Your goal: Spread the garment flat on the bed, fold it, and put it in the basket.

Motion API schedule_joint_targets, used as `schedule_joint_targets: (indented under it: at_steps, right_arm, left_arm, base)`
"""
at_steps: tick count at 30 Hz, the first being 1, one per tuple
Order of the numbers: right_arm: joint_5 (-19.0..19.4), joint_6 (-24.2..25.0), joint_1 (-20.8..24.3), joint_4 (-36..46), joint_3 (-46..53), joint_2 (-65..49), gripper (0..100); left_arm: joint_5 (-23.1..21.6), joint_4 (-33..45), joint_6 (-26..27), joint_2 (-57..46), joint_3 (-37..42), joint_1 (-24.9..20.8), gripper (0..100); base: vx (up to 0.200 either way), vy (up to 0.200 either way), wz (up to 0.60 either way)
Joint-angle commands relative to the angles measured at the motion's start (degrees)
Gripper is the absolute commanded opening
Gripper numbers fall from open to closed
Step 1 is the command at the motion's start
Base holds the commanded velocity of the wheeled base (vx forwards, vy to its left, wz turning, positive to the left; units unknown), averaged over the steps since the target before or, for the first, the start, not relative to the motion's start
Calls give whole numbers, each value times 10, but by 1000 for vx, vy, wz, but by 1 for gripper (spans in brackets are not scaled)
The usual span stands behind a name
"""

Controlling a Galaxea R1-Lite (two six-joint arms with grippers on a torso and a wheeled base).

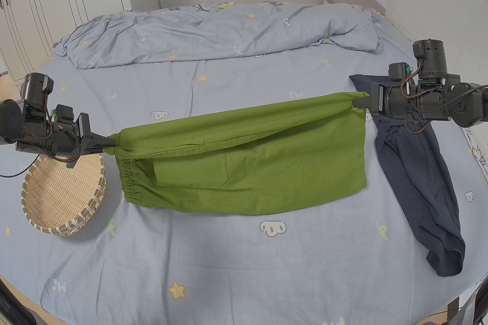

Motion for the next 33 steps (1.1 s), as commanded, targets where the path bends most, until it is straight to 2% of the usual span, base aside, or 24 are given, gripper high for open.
schedule_joint_targets:
  at_steps: [1,17,33]
  right_arm:
    - [-1,0,-2,2,-50,60,0]
    - [-3,-7,-7,-2,-82,126,0]
    - [-3,-12,-8,-9,-123,177,0]
  left_arm:
    - [0,1,0,57,-36,0,0]
    - [1,-1,3,124,-92,-10,0]
    - [6,-5,2,157,-114,-9,0]
  base:
    - [0,0,0]
    - [0,0,0]
    - [0,0,0]
